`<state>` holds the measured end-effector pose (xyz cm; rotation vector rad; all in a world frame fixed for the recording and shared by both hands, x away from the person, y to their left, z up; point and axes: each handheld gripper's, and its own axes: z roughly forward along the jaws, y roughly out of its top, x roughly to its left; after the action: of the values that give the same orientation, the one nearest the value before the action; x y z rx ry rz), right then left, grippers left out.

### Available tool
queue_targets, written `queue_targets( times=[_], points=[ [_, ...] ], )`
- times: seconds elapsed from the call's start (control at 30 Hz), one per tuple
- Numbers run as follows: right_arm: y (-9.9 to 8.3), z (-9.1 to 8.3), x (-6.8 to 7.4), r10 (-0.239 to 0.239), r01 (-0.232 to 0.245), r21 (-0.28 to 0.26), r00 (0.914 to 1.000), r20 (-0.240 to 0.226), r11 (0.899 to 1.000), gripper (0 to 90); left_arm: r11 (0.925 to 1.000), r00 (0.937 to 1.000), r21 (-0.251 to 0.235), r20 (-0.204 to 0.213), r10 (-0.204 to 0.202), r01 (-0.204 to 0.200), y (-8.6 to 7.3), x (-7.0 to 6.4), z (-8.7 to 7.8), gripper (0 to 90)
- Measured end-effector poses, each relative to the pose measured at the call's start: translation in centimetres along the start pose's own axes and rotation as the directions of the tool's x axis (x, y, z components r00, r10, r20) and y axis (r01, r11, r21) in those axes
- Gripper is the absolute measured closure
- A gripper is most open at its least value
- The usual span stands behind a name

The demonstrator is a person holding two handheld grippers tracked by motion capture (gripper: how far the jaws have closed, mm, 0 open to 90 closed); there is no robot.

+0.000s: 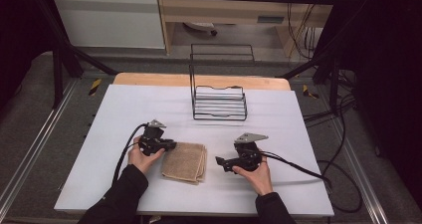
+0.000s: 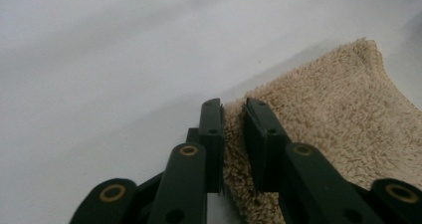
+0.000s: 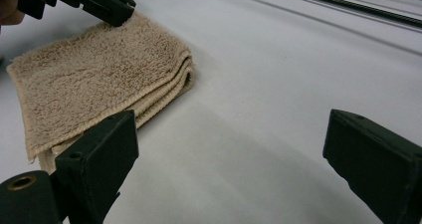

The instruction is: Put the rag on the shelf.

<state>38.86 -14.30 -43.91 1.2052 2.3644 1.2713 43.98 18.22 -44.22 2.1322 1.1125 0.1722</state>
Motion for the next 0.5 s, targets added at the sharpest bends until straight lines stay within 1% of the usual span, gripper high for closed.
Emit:
queue_targets(
  times=[0.07,0.13,0.27,0.37,0.43,0.5],
  points=[
    [0.0,0.0,0.0,0.004,-0.004,-0.003,1.0000,-0.003,1.000,7.5,1.0000,1.0000,0.002,0.005,-0.006,0.006,0.0,0.0,0.0,80.2],
    [0.1,0.1,0.0,0.014,-0.014,-0.009,0.9999,-0.003,1.000,7.2,0.9999,1.0000,0.011,0.006,-0.001,0.001,0.0,0.0,0.0,82.2],
    [0.7,0.5,0.4,0.014,-0.014,-0.010,0.9997,0.019,1.000,6.8,0.9999,1.0000,0.012,0.010,0.000,0.000,0.0,0.0,0.0,83.7],
    [1.1,1.0,0.7,0.023,-0.023,-0.014,0.9995,0.020,1.000,7.0,0.9998,0.9999,0.015,0.005,0.015,-0.015,-0.1,-0.1,0.0,83.8],
    [1.7,1.7,1.2,0.012,-0.012,-0.009,0.9993,0.035,1.000,7.5,0.9994,0.9996,0.016,-0.002,0.030,-0.030,-0.1,-0.2,0.1,83.5],
    [1.9,1.9,1.4,0.014,-0.013,-0.012,0.9994,0.033,1.000,7.7,0.9993,0.9993,0.009,-0.004,0.037,-0.037,-0.2,-0.2,0.1,83.4]
  ],
)
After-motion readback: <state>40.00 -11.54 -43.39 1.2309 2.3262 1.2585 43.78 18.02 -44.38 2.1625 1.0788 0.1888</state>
